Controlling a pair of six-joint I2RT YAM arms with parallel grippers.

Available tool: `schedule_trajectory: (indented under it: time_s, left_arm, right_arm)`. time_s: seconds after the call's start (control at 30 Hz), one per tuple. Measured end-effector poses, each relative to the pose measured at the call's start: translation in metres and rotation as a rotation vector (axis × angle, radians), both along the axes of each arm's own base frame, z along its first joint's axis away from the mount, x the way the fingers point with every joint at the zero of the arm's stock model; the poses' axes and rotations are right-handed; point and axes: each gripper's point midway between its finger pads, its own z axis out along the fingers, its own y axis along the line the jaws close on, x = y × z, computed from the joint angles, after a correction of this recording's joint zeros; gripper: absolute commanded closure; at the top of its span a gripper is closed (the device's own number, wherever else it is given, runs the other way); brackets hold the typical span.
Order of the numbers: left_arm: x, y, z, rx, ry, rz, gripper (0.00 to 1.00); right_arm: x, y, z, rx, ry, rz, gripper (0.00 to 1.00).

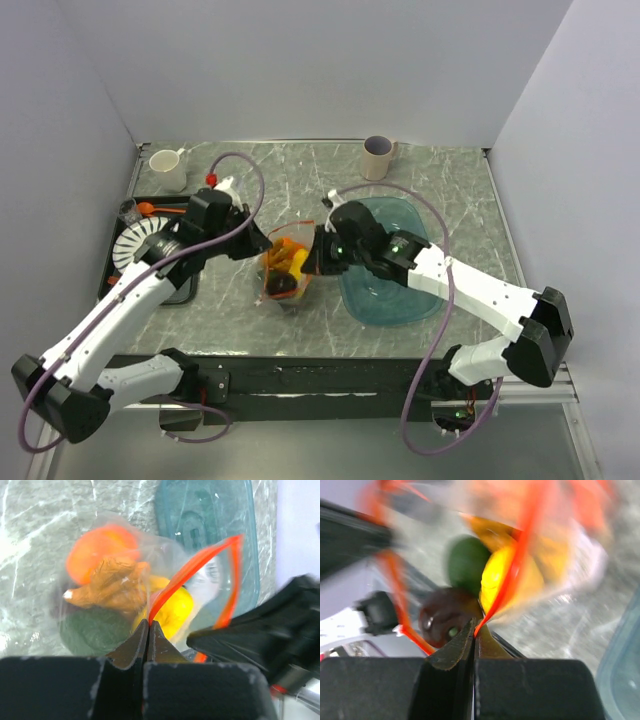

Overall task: Place the food in the zip-top bag and seal the zipper
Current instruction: Adjust the zipper food storage bag at the center of the board.

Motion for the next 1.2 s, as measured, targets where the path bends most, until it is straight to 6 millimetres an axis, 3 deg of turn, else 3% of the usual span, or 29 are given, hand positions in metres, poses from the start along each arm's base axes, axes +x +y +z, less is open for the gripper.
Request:
schedule_trajectory:
  time_s: [0.1, 0.2, 0.33, 0.47, 0.63, 0.73, 0.87, 1.03, 1.07, 1.1, 1.17, 1.2]
  left_arm:
    - [0.006, -0.005, 0.006, 0.031, -0.002, -0.035, 0.98]
    - [0.013, 0.004, 0.018, 0.081, -0.017, -0.022, 0.99]
    - [0.027, 0.035, 0.051, 0.145, -0.070, 0.083, 0.99]
    - [0.039, 0.069, 0.070, 0.199, -0.106, 0.196, 0.99]
    - [0.048, 0.092, 0.063, 0.273, -0.080, 0.226, 0.99]
    - [0.055, 0.084, 0.039, 0.299, -0.024, 0.168, 0.99]
    - [0.047, 0.071, -0.001, 0.295, 0.064, 0.069, 0.99]
    - [0.036, 0.054, -0.020, 0.233, 0.099, -0.023, 0.94]
    - [0.034, 0.053, -0.020, 0.225, 0.098, -0.030, 0.88]
    - [0.034, 0.051, -0.019, 0.217, 0.093, -0.037, 0.72]
    - [0.033, 0.050, -0.017, 0.207, 0.075, -0.051, 0.66]
    - [0.032, 0.049, -0.014, 0.197, 0.065, -0.050, 0.56]
  right_arm:
    - [0.012, 0.018, 0.036, 0.055, -0.054, 0.026, 1.00]
    - [0.020, 0.030, 0.060, 0.099, -0.096, 0.042, 1.00]
    - [0.028, 0.038, 0.080, 0.114, -0.124, 0.049, 1.00]
    - [0.037, 0.050, 0.094, 0.130, -0.146, 0.060, 1.00]
    - [0.045, 0.063, 0.070, 0.098, -0.079, 0.088, 1.00]
    - [0.051, 0.074, 0.038, 0.063, -0.016, 0.099, 1.00]
    - [0.047, 0.067, -0.010, -0.016, 0.083, 0.079, 1.00]
    - [0.045, 0.062, -0.028, -0.040, 0.129, 0.057, 1.00]
    - [0.046, 0.062, -0.029, -0.037, 0.132, 0.052, 1.00]
    - [0.046, 0.062, -0.030, -0.034, 0.135, 0.048, 1.00]
    - [0.047, 0.062, -0.031, -0.029, 0.139, 0.040, 1.00]
    - [0.047, 0.063, -0.031, -0.027, 0.140, 0.036, 1.00]
